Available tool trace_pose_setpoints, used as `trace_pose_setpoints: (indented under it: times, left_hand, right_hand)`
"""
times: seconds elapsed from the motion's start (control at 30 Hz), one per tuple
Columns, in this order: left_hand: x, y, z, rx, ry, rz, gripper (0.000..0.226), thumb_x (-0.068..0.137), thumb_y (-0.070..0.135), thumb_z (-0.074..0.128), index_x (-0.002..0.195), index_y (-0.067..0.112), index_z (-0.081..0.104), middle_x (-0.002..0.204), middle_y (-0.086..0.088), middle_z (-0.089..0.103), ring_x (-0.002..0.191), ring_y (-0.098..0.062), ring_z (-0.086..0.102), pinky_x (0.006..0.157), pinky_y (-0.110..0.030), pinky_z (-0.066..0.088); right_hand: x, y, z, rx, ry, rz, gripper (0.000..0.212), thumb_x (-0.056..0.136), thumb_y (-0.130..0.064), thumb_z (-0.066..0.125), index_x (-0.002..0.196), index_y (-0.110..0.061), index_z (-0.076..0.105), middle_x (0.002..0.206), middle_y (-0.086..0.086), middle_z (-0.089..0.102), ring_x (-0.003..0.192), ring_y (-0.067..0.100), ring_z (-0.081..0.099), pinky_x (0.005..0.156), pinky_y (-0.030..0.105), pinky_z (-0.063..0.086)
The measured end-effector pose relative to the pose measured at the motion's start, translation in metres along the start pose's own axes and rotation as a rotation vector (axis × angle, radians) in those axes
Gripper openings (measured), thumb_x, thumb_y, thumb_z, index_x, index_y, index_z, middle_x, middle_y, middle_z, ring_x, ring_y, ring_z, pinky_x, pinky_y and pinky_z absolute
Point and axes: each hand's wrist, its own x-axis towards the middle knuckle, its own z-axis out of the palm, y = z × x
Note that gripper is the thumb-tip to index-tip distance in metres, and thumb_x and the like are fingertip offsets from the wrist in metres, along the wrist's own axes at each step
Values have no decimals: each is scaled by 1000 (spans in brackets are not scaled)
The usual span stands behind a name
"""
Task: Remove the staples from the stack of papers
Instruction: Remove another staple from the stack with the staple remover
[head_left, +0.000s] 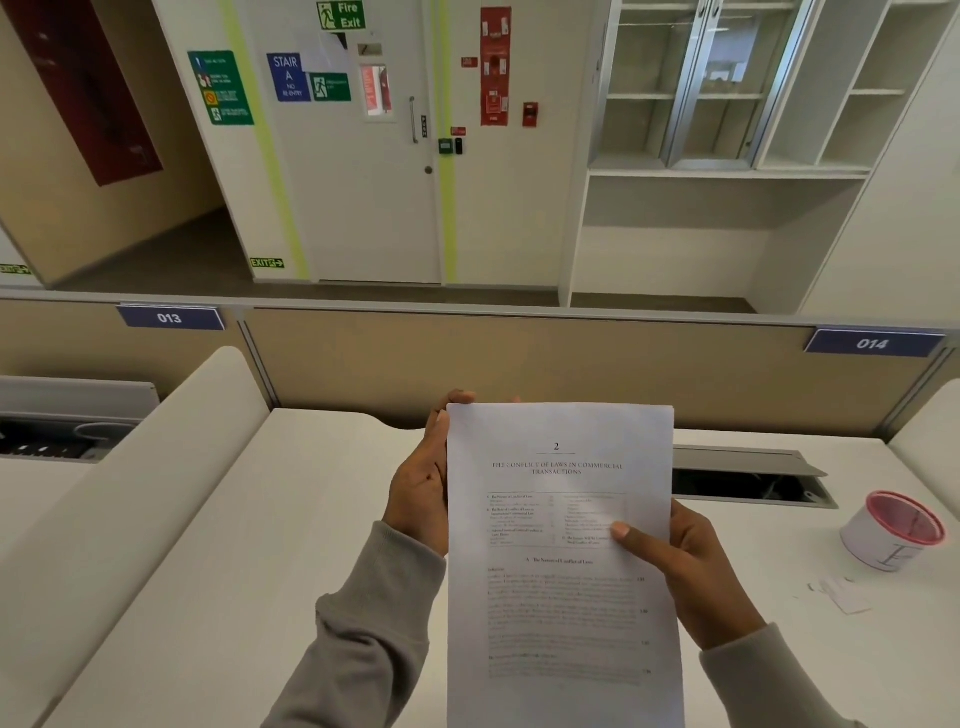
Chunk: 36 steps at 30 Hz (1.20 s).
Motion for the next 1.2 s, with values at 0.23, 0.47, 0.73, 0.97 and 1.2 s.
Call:
trace_pose_setpoints:
  times: [0.23, 0.47, 0.73, 0.97, 1.2]
  left_hand:
    - [2, -2, 0, -46, 4, 15, 46, 105, 45, 38, 138, 17, 53, 142, -18, 56, 133, -41, 51, 117, -57, 32]
    - [3, 5, -2, 216, -19, 119, 44, 100, 41, 50, 144, 39, 45, 118, -4, 70, 99, -25, 69, 82, -41, 57]
    - [-8, -22, -9, 629, 73, 111, 19, 102, 23, 53, 119, 25, 62, 109, 5, 74, 101, -23, 72, 85, -41, 61]
    - [-1, -36, -11, 703, 207, 84, 16, 103, 28, 52, 109, 25, 65, 103, 8, 73, 94, -21, 70, 77, -29, 61]
    - [8, -40, -7, 727, 238, 119, 14, 103, 27, 51, 103, 26, 65, 89, 17, 73, 82, -10, 71, 62, -16, 54]
  right_hand:
    - [1, 3, -1, -8, 14, 1, 26, 85, -12, 67, 110, -7, 63, 97, 11, 75, 82, 39, 73, 74, 57, 60]
    - [3, 4, -2, 11, 24, -13, 38, 80, -21, 76, 112, -6, 62, 99, 12, 74, 83, 39, 73, 73, 58, 59]
    - [10, 11, -9, 23, 67, -20, 26, 85, -10, 67, 110, -5, 61, 98, 11, 74, 82, 39, 73, 71, 55, 60]
    - [17, 22, -7, -21, 67, -42, 21, 88, -6, 66, 109, -5, 63, 99, 12, 75, 82, 36, 73, 70, 51, 61]
    - [25, 31, -9, 9, 42, -56, 31, 86, -13, 72, 113, -2, 63, 105, 12, 74, 90, 37, 72, 74, 52, 61]
